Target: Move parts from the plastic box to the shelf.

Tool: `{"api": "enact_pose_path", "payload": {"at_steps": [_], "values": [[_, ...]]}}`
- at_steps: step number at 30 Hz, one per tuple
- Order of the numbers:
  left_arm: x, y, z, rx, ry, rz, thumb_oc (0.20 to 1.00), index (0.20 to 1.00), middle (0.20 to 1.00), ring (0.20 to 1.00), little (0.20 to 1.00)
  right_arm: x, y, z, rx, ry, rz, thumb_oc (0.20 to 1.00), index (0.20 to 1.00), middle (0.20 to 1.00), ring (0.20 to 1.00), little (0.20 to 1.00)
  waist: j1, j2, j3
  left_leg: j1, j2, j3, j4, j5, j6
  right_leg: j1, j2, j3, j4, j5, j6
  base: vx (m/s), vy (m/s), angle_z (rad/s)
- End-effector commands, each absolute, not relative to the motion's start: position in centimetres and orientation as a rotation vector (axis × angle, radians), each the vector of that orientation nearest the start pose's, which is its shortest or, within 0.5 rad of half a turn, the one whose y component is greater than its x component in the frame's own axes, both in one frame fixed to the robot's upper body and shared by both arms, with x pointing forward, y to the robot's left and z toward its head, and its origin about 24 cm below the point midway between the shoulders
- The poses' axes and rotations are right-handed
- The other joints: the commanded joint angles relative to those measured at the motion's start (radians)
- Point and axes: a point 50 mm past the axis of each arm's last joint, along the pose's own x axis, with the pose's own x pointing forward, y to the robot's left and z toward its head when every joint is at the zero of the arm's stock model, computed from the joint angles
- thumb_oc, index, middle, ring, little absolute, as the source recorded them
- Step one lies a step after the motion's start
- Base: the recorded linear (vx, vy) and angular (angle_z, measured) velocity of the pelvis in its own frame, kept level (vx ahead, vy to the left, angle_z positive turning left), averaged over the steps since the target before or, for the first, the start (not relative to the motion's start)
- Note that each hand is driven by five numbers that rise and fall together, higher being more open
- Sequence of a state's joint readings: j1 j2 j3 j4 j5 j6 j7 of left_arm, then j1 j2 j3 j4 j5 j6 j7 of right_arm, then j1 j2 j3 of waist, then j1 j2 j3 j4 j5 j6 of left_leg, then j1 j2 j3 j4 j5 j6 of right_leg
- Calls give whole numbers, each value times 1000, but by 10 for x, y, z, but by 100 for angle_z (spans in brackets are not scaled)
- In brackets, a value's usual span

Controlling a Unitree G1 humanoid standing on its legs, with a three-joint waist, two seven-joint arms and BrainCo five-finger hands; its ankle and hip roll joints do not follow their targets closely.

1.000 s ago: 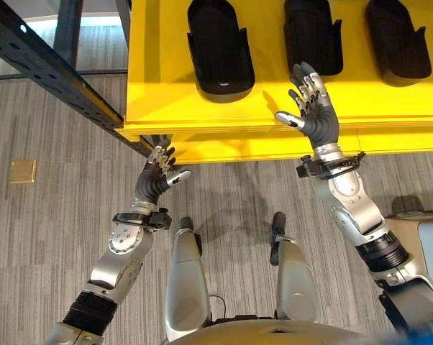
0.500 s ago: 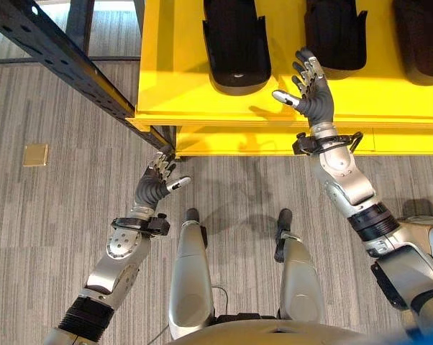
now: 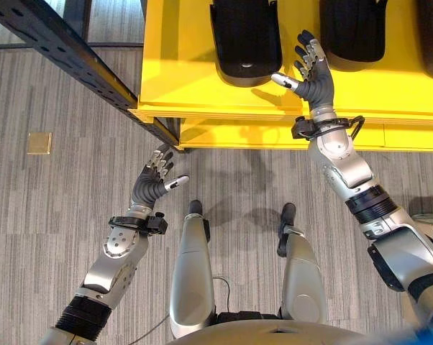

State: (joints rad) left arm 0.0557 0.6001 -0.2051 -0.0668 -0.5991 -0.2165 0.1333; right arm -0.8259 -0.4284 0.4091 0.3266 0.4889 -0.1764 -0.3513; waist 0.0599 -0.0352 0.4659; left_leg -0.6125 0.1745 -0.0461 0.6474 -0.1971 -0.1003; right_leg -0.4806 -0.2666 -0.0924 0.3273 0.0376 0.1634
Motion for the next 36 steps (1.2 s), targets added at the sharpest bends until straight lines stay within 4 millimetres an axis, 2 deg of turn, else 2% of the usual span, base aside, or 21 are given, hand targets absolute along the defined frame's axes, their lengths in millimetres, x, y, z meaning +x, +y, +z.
{"api": "enact_pose_path", "payload": {"at_steps": [1, 25, 31, 34, 36], "values": [[228, 207, 97, -38, -224, -114, 1000, 1000, 1000, 1000, 1000, 358, -118, 247, 50, -622, 96, 1000, 1000, 1000, 1000, 1000, 10, 16, -29, 2, -17, 61, -117, 92, 52, -18, -27, -2, 154, -94, -32, 0, 0, 0], [228, 213, 99, -22, -246, -58, 1000, 1000, 1000, 1000, 1000, 362, -107, 252, 86, -615, 120, 1000, 1000, 1000, 1000, 1000, 29, 10, -19, -24, -31, 50, -100, 82, 60, -30, -31, -8, 163, -94, -32, -1, 3, 2], [228, 214, 99, -21, -245, -52, 1000, 1000, 1000, 1000, 1000, 361, -108, 252, 82, -619, 112, 1000, 1000, 1000, 1000, 1000, 27, 10, -21, -26, -31, 52, -100, 82, 61, -29, -31, -8, 160, -92, -32, 0, 0, 0], [229, 214, 99, -20, -249, -42, 1000, 1000, 1000, 1000, 1000, 360, -113, 256, 67, -644, 74, 1000, 1000, 1000, 1000, 1000, 23, 9, -21, -26, -32, 52, -99, 80, 62, -29, -31, -6, 159, -91, -32, 0, 0, 0], [229, 215, 99, -17, -255, -25, 1000, 1000, 1000, 1000, 1000, 352, -123, 266, 8, -725, -4, 1000, 1000, 1000, 1000, 1000, 19, 9, -22, -26, -31, 52, -99, 78, 63, -32, -31, -5, 162, -92, -31, 0, 0, 0]]}}
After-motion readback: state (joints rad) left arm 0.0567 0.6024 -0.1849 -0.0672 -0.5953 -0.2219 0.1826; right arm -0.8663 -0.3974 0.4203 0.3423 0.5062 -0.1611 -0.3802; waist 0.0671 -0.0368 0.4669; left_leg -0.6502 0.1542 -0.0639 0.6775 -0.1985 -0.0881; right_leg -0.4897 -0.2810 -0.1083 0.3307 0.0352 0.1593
